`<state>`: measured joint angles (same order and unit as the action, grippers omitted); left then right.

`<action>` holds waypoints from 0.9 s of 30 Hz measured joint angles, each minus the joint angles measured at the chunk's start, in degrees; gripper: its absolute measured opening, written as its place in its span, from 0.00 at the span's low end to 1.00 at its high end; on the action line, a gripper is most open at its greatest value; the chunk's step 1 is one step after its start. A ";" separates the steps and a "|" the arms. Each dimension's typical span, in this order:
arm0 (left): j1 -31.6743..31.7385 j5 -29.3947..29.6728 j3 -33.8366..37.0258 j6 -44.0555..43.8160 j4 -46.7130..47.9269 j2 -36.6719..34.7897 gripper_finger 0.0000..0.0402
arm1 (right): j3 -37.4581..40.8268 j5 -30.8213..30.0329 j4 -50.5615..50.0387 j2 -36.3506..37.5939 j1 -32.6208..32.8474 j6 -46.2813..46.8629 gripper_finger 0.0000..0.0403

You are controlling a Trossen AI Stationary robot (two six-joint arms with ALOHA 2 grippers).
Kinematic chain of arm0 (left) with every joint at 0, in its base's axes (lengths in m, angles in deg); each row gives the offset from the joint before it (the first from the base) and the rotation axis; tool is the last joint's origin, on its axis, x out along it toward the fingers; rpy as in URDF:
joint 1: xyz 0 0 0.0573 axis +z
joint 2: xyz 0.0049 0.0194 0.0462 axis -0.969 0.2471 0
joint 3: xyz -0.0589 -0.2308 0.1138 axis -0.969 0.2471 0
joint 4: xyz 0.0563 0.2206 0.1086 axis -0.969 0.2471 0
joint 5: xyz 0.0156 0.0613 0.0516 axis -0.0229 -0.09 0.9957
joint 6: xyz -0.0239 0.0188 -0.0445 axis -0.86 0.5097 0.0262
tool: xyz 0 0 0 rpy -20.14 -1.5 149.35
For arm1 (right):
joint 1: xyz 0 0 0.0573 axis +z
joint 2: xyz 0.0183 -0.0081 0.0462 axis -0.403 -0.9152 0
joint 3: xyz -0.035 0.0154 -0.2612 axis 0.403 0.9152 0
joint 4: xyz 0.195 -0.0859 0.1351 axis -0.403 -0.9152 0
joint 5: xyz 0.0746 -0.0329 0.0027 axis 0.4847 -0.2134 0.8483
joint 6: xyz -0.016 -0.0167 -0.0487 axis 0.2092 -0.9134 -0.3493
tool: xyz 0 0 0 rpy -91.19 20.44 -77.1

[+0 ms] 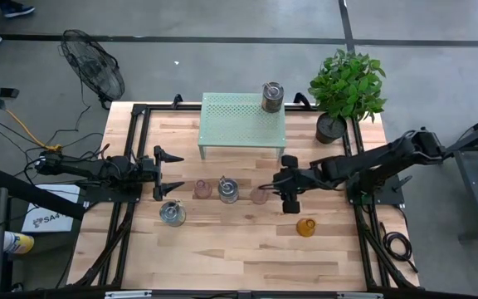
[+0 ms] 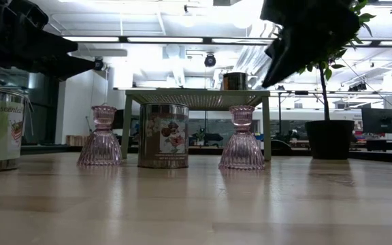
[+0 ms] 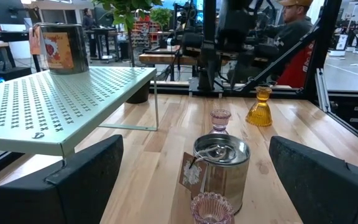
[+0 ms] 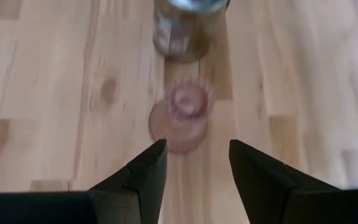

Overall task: Pick & Place candle stick holders
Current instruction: Put the yellow candle holder on the shelf

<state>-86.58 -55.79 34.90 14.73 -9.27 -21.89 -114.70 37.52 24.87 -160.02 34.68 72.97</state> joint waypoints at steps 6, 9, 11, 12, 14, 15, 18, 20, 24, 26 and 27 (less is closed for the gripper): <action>0.01 -0.01 0.00 0.00 0.00 0.00 0.99 | 5.53 -1.85 4.40 0.00 1.37 3.60 0.42; 0.01 -0.03 0.00 0.00 0.00 -0.01 0.99 | 8.51 -2.46 8.98 0.00 1.72 5.25 0.42; -0.01 -0.03 0.00 -0.01 0.00 -0.01 0.99 | 10.75 -2.29 12.29 0.00 1.75 6.26 0.42; 0.01 -0.03 0.00 -0.01 0.00 0.00 0.99 | 11.86 -2.30 13.70 0.00 1.75 6.70 0.42; 0.01 -0.06 0.00 -0.01 -0.02 -0.02 0.99 | 13.61 -2.76 15.64 0.00 1.79 7.81 0.42; 0.00 -0.06 0.00 0.01 0.00 -0.01 0.99 | 14.21 -3.31 16.13 0.00 1.79 8.38 0.42; -0.01 -0.06 0.00 0.01 0.00 -0.01 0.99 | 15.20 -4.74 16.93 0.00 1.90 9.70 0.42; 0.00 -0.08 0.00 0.00 0.00 -0.02 0.99 | 15.40 -5.09 17.06 0.00 1.90 9.79 0.43; 0.01 -0.10 0.00 -0.01 0.00 0.00 0.99 | 14.56 -4.80 12.37 0.72 1.90 10.02 0.45; 0.01 -0.10 0.00 0.01 0.00 0.00 0.99 | 12.12 -4.86 6.39 2.04 1.90 11.31 0.47; 0.00 -0.12 0.00 0.00 0.00 -0.02 0.99 | 10.51 -4.89 3.29 2.81 1.90 12.09 0.48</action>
<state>-86.58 -55.91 34.90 14.72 -9.27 -21.91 -104.20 32.63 28.17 -157.21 36.58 85.06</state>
